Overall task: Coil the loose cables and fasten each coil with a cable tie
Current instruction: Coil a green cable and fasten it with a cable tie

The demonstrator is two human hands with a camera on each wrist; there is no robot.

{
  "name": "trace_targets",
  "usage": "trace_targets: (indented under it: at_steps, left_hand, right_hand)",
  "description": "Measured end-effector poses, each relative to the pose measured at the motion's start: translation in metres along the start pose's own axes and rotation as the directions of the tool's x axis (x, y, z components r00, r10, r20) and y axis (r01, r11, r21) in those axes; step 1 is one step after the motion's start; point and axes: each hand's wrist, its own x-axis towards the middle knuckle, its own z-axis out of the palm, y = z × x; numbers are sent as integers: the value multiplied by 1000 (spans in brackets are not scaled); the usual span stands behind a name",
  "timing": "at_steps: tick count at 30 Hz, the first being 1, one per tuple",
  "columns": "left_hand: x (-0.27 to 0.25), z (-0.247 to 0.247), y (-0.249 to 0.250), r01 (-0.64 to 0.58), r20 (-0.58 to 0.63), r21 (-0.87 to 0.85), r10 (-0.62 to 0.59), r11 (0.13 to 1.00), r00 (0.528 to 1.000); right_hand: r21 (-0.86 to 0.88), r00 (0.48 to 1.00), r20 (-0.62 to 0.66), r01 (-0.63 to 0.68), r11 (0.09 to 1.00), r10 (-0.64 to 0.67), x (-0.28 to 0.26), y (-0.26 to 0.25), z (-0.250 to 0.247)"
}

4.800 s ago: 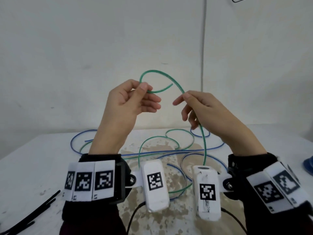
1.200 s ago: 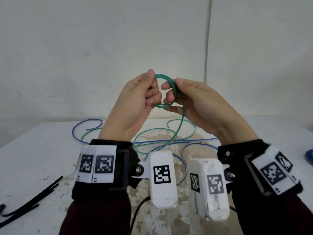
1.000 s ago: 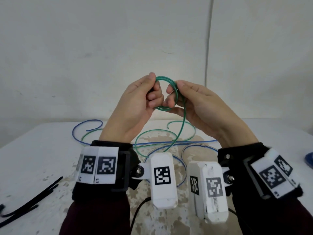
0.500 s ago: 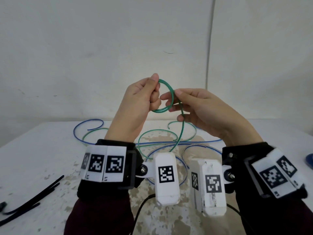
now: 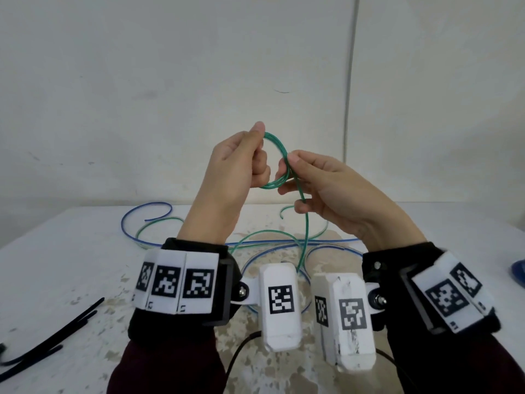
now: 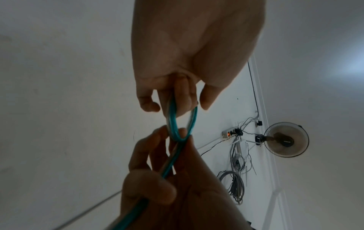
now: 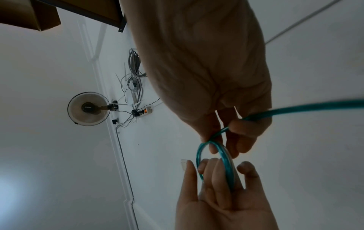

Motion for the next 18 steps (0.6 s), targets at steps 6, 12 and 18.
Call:
trace_targets:
  at_steps: [6,12,18]
  left_hand:
    - [-2,-11,2,84,148,10,-85,996,985]
    - [-2,-11,3,-25,87,5,24,1000,996]
    - [-1,-11,0,-58,48,20,57,998,997]
  right_hand:
    - [-141,999,3,45,989,-45,-4,-5,1]
    - [-108,993,-55,96,990,-102,-2,-4,9]
    - [-2,996,-45,75,997,-75,-4,-6,-5]
